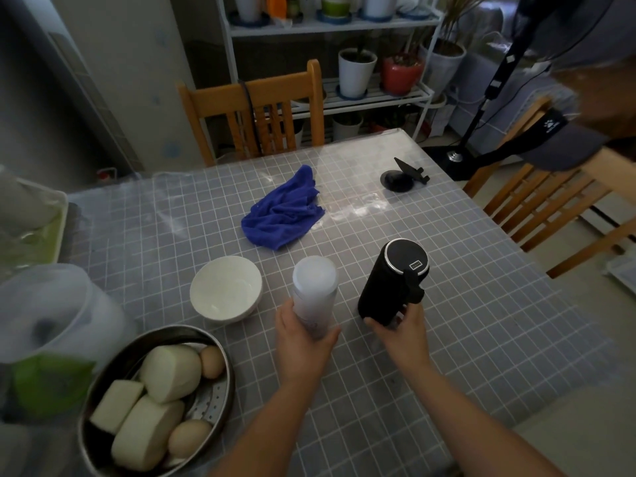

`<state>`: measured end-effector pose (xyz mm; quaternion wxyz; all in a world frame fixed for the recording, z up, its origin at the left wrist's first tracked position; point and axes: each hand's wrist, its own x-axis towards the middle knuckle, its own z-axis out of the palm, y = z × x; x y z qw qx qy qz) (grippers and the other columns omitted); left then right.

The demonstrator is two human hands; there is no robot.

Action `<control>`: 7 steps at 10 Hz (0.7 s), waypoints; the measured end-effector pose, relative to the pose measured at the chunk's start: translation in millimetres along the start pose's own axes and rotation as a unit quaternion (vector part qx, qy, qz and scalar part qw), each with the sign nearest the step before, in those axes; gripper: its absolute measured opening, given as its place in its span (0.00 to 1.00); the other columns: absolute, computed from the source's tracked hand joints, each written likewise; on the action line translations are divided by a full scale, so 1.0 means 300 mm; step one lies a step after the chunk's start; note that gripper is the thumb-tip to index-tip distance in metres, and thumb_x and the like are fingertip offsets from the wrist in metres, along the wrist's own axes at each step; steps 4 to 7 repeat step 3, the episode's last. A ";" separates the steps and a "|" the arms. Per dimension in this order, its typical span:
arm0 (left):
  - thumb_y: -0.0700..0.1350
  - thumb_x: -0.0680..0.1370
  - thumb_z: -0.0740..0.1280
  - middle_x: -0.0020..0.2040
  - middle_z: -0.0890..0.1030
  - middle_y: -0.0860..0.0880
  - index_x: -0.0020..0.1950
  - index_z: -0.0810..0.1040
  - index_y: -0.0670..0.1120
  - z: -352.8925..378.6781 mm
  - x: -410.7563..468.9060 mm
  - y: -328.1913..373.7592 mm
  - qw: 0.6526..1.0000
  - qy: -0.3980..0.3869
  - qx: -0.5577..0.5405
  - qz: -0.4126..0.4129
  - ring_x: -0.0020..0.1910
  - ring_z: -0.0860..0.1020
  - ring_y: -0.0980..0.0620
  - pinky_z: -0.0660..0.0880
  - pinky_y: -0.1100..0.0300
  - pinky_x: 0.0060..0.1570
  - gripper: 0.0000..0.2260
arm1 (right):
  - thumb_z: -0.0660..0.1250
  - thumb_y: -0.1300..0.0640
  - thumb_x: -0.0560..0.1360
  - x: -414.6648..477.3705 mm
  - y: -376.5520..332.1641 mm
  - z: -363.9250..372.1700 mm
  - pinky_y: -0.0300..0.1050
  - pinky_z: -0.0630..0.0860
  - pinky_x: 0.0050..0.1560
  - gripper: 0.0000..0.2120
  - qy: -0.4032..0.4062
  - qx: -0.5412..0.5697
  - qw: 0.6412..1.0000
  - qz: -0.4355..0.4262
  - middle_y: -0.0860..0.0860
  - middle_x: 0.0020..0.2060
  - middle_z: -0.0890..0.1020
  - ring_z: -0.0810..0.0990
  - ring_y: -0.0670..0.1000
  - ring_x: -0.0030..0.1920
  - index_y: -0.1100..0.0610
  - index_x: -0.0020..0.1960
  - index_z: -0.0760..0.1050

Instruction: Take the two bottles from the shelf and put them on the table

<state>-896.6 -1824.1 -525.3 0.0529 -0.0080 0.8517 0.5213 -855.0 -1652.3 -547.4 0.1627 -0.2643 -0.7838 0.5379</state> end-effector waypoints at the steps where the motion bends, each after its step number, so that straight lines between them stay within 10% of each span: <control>1: 0.49 0.64 0.79 0.71 0.64 0.47 0.72 0.59 0.47 -0.051 -0.020 0.021 0.999 -0.040 0.018 -0.015 0.67 0.68 0.47 0.67 0.58 0.57 0.43 | 0.80 0.57 0.60 -0.017 -0.024 -0.053 0.37 0.70 0.53 0.38 -0.072 -0.078 0.994 -0.003 0.45 0.57 0.71 0.72 0.42 0.58 0.40 0.62 0.64; 3: 0.55 0.65 0.77 0.77 0.55 0.47 0.76 0.51 0.47 -0.200 -0.032 0.089 0.989 -0.069 0.123 0.055 0.74 0.57 0.48 0.61 0.50 0.71 0.49 | 0.80 0.48 0.59 -0.054 -0.138 -0.170 0.57 0.68 0.66 0.54 -0.121 -0.261 0.958 -0.012 0.55 0.72 0.64 0.66 0.57 0.69 0.55 0.75 0.52; 7: 0.55 0.65 0.77 0.77 0.55 0.47 0.76 0.51 0.47 -0.200 -0.032 0.089 0.989 -0.069 0.123 0.055 0.74 0.57 0.48 0.61 0.50 0.71 0.49 | 0.80 0.48 0.59 -0.054 -0.138 -0.170 0.57 0.68 0.66 0.54 -0.121 -0.261 0.958 -0.012 0.55 0.72 0.64 0.66 0.57 0.69 0.55 0.75 0.52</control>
